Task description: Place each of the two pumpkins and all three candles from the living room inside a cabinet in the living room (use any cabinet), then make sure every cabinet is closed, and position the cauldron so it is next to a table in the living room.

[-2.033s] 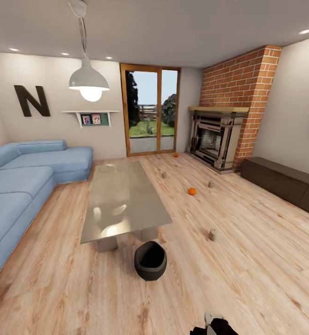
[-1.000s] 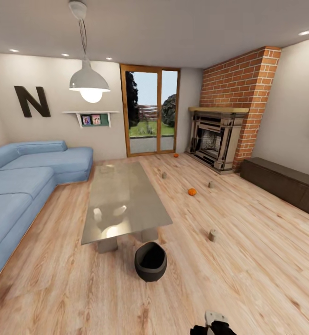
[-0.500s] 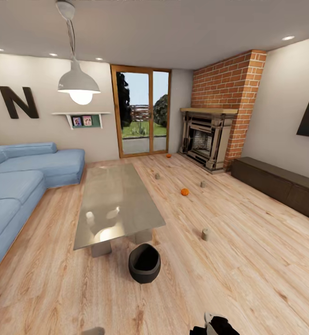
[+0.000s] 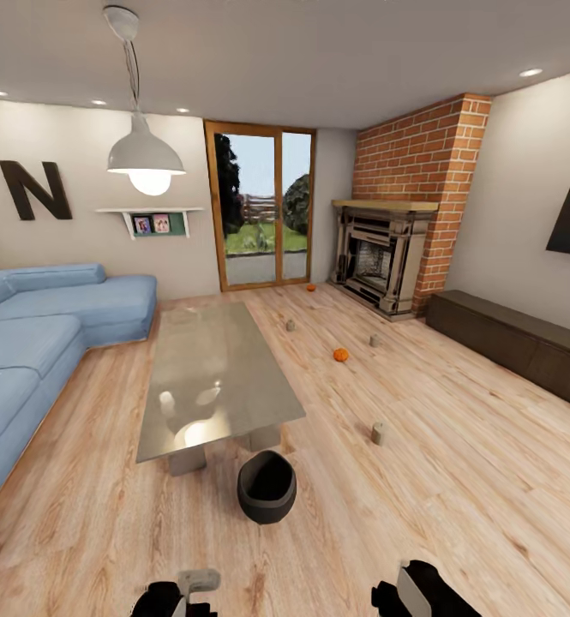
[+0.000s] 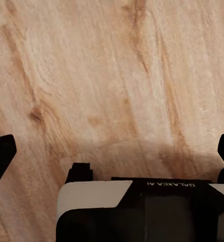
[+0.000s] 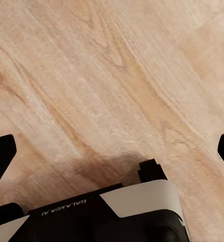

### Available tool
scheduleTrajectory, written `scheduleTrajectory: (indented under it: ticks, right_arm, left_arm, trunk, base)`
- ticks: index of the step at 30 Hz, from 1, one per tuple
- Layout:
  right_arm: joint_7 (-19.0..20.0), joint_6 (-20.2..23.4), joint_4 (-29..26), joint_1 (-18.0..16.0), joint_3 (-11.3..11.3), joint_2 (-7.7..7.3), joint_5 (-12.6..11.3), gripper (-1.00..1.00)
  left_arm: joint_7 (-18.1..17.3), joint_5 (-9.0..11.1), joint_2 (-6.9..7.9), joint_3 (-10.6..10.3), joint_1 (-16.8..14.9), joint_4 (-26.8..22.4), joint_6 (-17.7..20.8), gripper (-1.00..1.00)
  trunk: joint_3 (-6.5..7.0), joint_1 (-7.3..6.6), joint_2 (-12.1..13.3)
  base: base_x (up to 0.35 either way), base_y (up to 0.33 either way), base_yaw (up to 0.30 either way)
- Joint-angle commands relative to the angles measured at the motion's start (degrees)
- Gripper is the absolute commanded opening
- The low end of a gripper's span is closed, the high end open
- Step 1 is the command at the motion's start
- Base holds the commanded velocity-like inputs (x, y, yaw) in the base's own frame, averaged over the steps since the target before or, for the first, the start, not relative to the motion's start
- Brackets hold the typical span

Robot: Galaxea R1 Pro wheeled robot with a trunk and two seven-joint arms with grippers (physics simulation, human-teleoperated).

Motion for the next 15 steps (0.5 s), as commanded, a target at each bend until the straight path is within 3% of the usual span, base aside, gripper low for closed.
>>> scheduleTrajectory:
  ticks: [1,4,10,15]
  right_arm:
    - [0.02,-0.02,0.0,0.0,-0.02,-0.22,-0.02,1.0]
    - [0.17,0.16,0.01,-0.02,-0.13,-1.14,-0.06,1.0]
    - [0.09,0.0,-0.03,-0.02,-0.19,-1.32,-0.09,1.0]
    - [0.01,-0.36,-0.08,-0.02,-0.27,-1.17,-0.04,1.0]
  left_arm:
    - [0.01,-0.03,0.0,-0.57,0.0,0.0,-0.02,1.0]
    - [-0.04,0.04,-0.02,-2.26,0.0,0.0,-0.07,1.0]
    - [-0.42,0.07,0.04,-2.9,0.0,0.0,-0.14,1.0]
    - [-0.57,0.08,-0.01,-3.08,0.0,0.0,-0.17,1.0]
  trunk:
    - [0.0,0.0,0.0]
    - [0.0,0.0,0.0]
    - [0.0,0.0,0.0]
    - [0.0,0.0,0.0]
  base:
    - [0.0,0.0,0.0]
    - [0.0,0.0,0.0]
    - [0.0,0.0,-0.012]
    - [-0.027,0.0,-0.197]
